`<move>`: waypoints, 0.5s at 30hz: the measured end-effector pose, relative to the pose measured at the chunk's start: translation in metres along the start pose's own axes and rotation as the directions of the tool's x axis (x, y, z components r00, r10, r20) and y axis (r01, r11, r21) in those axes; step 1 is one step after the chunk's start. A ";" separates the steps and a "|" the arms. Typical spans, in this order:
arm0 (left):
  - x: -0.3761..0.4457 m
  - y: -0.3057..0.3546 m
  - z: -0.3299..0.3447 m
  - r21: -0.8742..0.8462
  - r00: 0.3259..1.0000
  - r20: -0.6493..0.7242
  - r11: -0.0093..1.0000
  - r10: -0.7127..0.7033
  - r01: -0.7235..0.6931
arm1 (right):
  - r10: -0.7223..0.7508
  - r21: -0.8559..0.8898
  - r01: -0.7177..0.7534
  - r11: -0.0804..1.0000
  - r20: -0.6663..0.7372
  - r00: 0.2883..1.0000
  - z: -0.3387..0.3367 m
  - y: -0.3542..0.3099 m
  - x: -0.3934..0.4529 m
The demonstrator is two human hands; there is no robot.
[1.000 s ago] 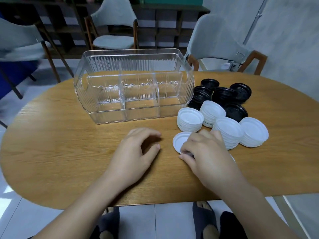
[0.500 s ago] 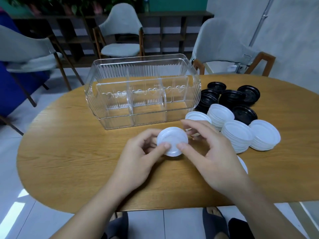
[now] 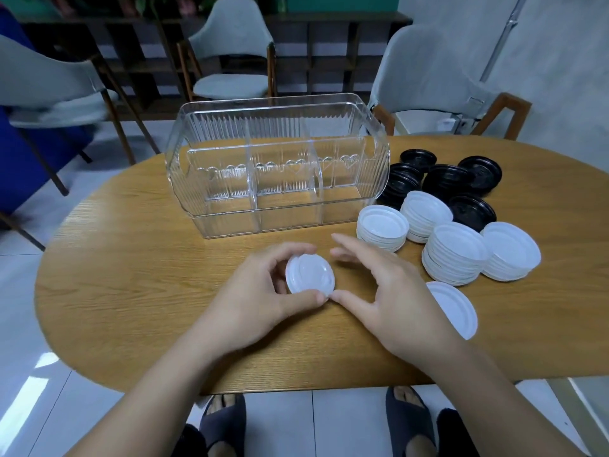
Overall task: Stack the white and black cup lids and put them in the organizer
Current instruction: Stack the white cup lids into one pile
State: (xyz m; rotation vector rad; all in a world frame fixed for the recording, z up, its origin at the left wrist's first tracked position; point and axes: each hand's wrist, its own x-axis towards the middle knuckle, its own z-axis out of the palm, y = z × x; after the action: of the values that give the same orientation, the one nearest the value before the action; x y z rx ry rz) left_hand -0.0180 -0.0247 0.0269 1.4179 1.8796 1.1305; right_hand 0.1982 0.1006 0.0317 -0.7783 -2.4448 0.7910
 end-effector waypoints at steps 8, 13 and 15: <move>-0.004 -0.006 0.008 0.361 0.990 -0.124 0.932 0.060 -0.011 | -0.035 -0.113 0.041 0.993 0.055 0.998 0.009 0.004 0.001; -0.004 -0.013 0.015 0.374 0.984 -0.163 0.928 0.066 0.000 | -0.093 -0.219 0.073 0.973 -0.083 0.992 0.000 -0.005 0.001; -0.004 -0.012 0.017 0.392 0.983 -0.168 0.920 0.071 0.000 | -0.098 -0.257 0.048 0.965 -0.183 0.978 -0.010 -0.009 0.008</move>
State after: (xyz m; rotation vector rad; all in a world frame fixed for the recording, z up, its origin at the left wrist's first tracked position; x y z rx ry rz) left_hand -0.0097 -0.0245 0.0078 1.6094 2.3160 0.9600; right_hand 0.1942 0.1035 0.0463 -0.8091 -2.4066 0.3604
